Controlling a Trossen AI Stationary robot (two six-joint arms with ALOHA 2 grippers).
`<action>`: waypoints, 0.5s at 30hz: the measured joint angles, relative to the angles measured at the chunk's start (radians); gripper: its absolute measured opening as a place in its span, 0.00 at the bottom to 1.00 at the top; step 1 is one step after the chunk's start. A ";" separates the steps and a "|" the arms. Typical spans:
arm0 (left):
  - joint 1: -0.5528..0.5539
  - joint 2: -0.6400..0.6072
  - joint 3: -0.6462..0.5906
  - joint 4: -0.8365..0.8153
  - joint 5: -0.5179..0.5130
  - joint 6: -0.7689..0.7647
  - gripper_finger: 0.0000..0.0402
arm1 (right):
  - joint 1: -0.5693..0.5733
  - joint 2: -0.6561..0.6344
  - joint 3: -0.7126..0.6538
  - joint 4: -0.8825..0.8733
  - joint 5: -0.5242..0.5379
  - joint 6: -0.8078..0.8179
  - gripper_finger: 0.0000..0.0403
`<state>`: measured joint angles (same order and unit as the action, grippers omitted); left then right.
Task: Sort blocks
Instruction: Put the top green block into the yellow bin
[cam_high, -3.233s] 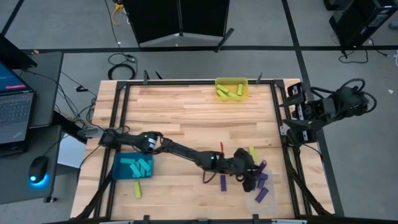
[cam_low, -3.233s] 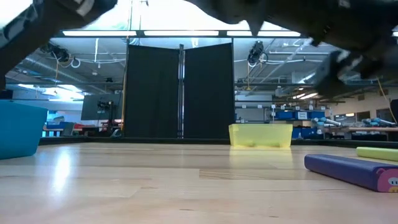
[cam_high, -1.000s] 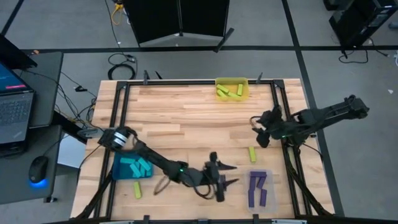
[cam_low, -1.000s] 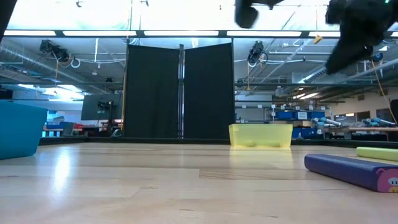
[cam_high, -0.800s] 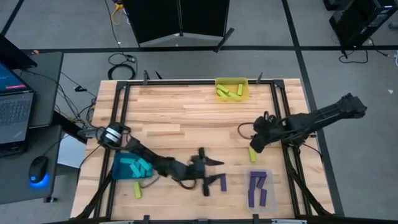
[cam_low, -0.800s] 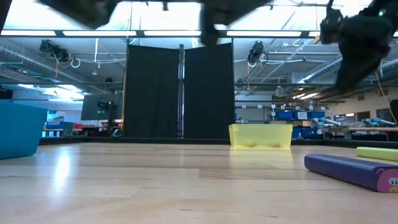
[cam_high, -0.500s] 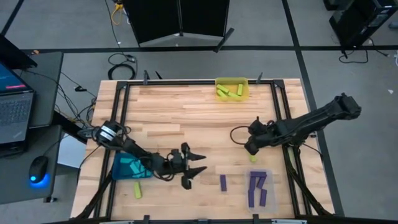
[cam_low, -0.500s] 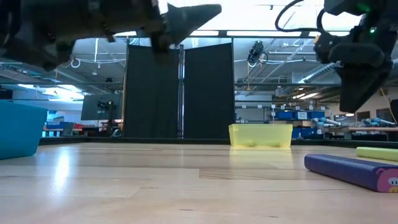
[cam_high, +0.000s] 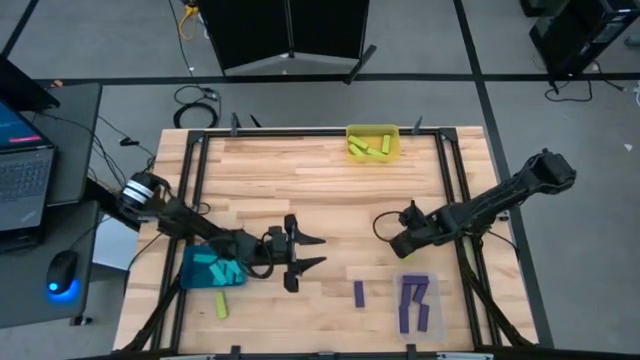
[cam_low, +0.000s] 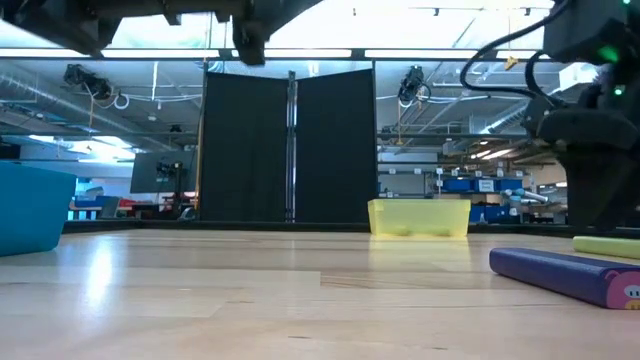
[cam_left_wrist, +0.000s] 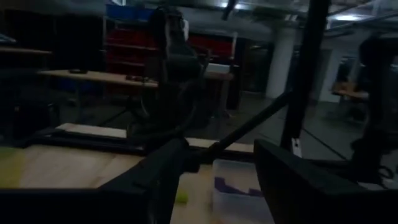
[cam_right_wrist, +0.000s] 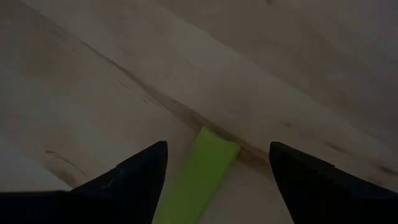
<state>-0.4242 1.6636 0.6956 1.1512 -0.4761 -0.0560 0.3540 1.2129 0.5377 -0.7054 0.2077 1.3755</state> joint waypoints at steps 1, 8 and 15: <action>0.006 -0.023 0.001 -0.029 0.018 0.004 0.52 | 0.007 0.000 -0.010 0.014 0.000 0.020 0.73; 0.049 -0.138 0.001 -0.255 0.062 0.031 0.50 | -0.012 0.062 -0.021 0.101 -0.024 0.064 0.73; 0.075 -0.233 0.000 -0.403 0.064 0.089 0.50 | -0.042 0.193 0.046 0.043 -0.066 0.053 0.72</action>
<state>-0.3492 1.4305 0.6956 0.7477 -0.4122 0.0334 0.3123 1.4063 0.5834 -0.6622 0.1413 1.4287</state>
